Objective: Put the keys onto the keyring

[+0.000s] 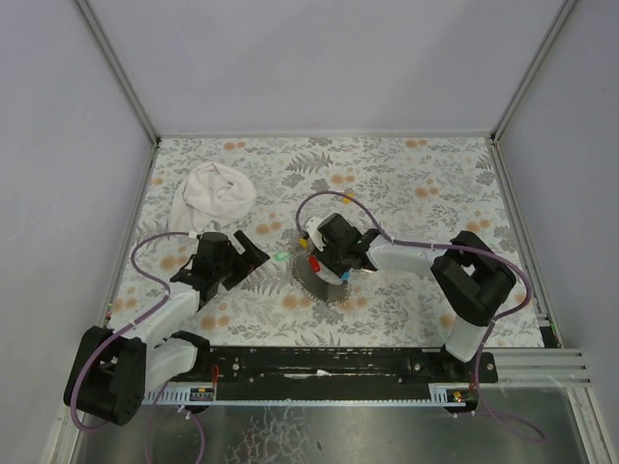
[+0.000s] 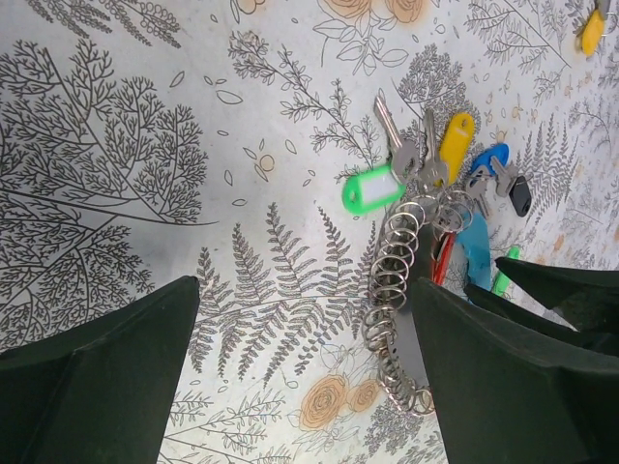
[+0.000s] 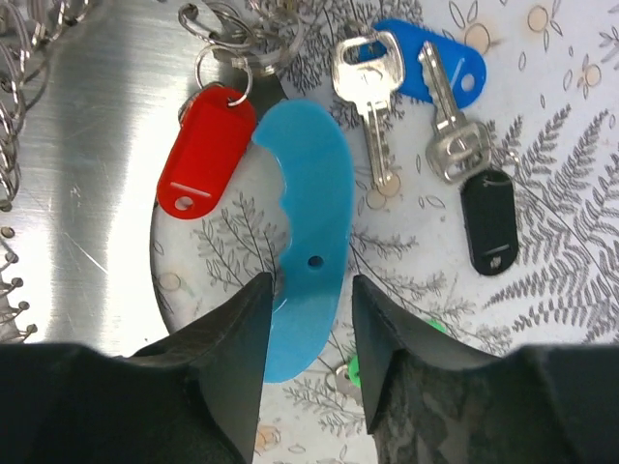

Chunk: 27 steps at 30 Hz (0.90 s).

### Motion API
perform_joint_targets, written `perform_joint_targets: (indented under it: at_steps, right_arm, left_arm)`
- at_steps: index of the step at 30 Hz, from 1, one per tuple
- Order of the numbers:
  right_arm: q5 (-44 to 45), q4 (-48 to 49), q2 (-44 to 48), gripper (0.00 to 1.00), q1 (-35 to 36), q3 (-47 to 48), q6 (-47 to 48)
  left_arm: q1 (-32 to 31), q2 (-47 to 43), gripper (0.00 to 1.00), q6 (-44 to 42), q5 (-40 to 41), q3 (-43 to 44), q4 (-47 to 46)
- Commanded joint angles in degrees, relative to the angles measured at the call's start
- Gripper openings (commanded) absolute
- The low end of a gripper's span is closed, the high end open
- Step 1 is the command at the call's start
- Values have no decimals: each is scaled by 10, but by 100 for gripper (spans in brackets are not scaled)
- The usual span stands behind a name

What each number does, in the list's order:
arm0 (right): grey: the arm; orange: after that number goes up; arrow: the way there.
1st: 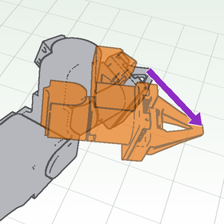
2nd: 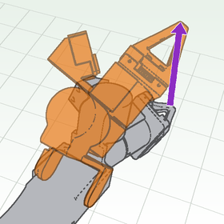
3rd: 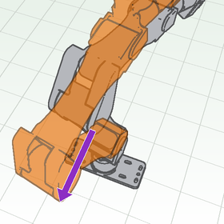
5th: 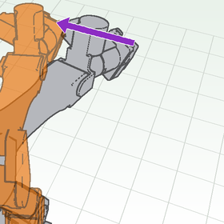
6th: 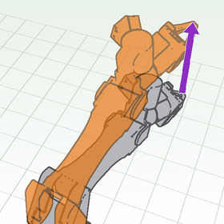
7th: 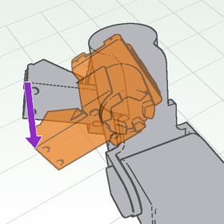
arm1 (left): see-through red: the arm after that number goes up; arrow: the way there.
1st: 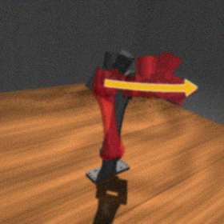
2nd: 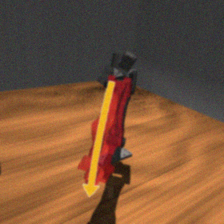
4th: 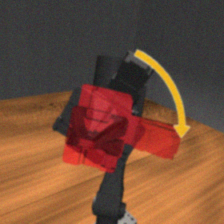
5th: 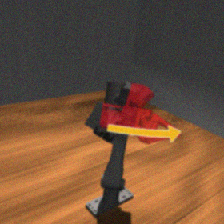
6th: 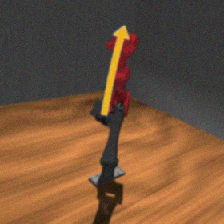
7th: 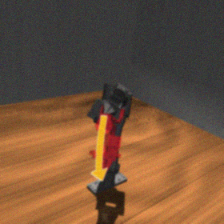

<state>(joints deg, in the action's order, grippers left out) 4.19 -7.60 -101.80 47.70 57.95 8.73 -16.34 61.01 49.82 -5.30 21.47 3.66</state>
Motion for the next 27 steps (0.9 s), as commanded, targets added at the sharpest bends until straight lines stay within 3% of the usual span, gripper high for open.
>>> perform_joint_targets:
  at_steps: [1,9,18,19,20,27]
  right_arm:
    - [3,-36,47,51,4,6,2]
    - [-120,12,74,78,29,17,-98]
    - [-78,-23,15,87,79,32,-159]
    - [-72,-29,6,98,85,37,-161]
    - [-62,-32,-1,100,91,41,-164]
    - [11,-68,-47,100,117,64,-172]
  left_arm:
    - [0,-8,89,-10,-13,-9,-40]
    - [0,-17,90,-7,-6,-12,-32]
    - [-1,-10,90,-7,-9,-11,-36]
    - [-1,-9,90,-7,-9,-10,-37]
    - [0,-9,90,-7,-9,-11,-37]
    - [0,-5,90,-5,-9,-11,-39]
